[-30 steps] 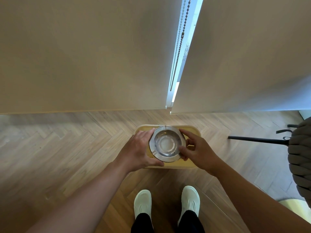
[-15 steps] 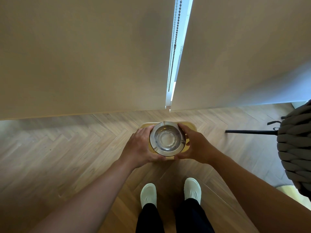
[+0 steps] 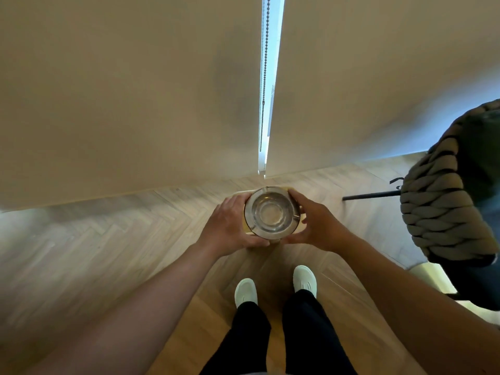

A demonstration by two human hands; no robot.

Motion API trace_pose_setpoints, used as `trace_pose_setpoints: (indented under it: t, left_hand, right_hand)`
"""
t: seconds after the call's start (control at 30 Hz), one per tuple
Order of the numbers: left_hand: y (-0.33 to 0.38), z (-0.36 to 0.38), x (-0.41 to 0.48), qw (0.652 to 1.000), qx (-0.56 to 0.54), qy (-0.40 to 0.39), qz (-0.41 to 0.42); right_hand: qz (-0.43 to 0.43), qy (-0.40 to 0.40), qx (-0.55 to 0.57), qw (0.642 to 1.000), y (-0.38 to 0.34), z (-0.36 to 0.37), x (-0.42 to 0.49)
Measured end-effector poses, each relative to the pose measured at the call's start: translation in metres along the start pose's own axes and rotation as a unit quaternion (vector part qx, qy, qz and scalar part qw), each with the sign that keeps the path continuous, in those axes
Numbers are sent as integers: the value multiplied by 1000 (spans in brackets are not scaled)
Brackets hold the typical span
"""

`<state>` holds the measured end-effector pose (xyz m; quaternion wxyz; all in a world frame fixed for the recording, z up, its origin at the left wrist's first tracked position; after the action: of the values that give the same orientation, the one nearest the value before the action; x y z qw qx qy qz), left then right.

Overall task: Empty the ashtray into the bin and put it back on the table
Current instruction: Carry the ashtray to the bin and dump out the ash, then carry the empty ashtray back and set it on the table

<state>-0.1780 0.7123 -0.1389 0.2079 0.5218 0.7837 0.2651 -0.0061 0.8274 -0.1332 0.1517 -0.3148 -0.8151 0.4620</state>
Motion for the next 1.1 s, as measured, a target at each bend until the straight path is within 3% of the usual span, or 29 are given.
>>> trace_pose_setpoints:
  t: [0.43,0.67,0.87,1.1]
  left_hand:
    - [42,-71,-65,998,-6,0,68]
    - [71,-54,-71,991,-30,-65,117]
    - [119,-15,-69,972,-31,-144,185]
    - [195,50,-103,921,-13,-234,311]
  right_hand:
    - [19,41,-18,999,-89,-2,-71]
    - [102,98,-36,989,-82,-16,-122]
    - [178,197,-58,962,-71,-40,-189]
    - [269,320,-46,907,-69,-57,-307]
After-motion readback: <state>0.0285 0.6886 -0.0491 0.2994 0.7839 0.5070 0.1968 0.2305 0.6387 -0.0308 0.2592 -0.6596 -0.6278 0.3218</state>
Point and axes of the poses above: each hand's wrist, its own x-axis towards the middle knuckle, its own z-axis out of the palm, y = z × x, the point moved 4 cm from there along x, towards the middle knuckle, and after that the axes turned 11 degrees about y, right-handed, at the moved point
